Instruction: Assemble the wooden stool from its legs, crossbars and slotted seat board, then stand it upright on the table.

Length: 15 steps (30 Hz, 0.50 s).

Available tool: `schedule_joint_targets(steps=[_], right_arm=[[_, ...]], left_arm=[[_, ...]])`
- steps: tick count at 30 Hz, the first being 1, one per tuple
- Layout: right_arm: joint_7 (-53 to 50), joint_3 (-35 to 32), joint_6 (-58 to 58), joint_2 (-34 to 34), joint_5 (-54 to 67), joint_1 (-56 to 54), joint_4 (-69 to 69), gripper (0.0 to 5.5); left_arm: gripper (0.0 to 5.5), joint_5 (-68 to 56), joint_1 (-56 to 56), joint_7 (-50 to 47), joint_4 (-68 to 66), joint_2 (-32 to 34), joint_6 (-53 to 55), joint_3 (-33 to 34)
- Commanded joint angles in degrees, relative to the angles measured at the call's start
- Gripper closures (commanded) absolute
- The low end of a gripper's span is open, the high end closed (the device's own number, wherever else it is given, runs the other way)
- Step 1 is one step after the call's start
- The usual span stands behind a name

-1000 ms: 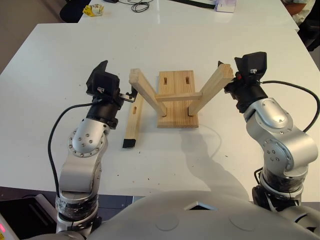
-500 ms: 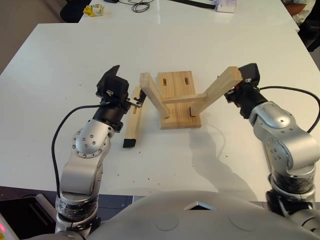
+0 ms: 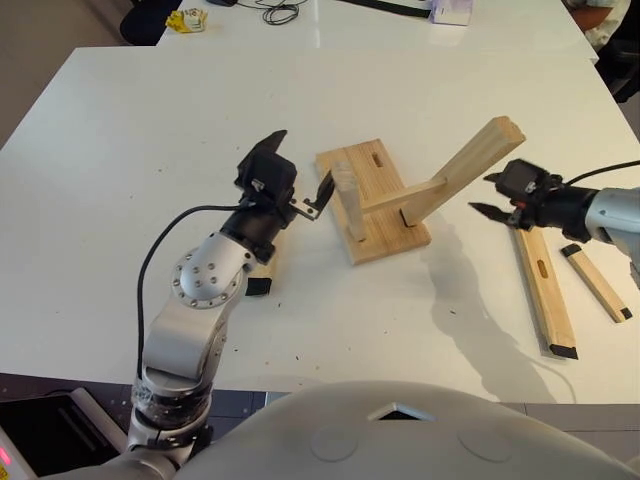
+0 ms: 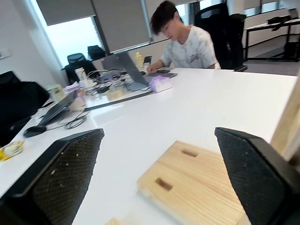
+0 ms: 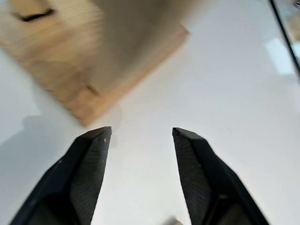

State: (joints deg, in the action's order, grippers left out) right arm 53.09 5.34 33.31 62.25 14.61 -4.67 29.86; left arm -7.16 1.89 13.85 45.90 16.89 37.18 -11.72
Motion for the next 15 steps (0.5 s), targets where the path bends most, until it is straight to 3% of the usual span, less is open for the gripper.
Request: schedule_joint_targets(steps=[1, 9, 15], right_arm=[[5.0, 2.2, -4.5, 0.7, -0.6, -1.5, -0.3, 3.08], [1.3, 13.1, -10.2, -10.8, -11.3, -9.2, -12.7, 3.08], [1.4, 18.0, -16.6, -14.8, -17.7, -10.8, -20.5, 3.08]], left_arm=[[1.09, -0.4, 2.5, 1.6, -1.6, -0.3, -0.6, -1.9], [1.09, 0.6, 5.8, 3.4, -5.3, -2.1, -2.5, -8.8], [1.09, 0.1, 8.4, 3.1, -7.5, -4.5, -2.2, -10.6]])
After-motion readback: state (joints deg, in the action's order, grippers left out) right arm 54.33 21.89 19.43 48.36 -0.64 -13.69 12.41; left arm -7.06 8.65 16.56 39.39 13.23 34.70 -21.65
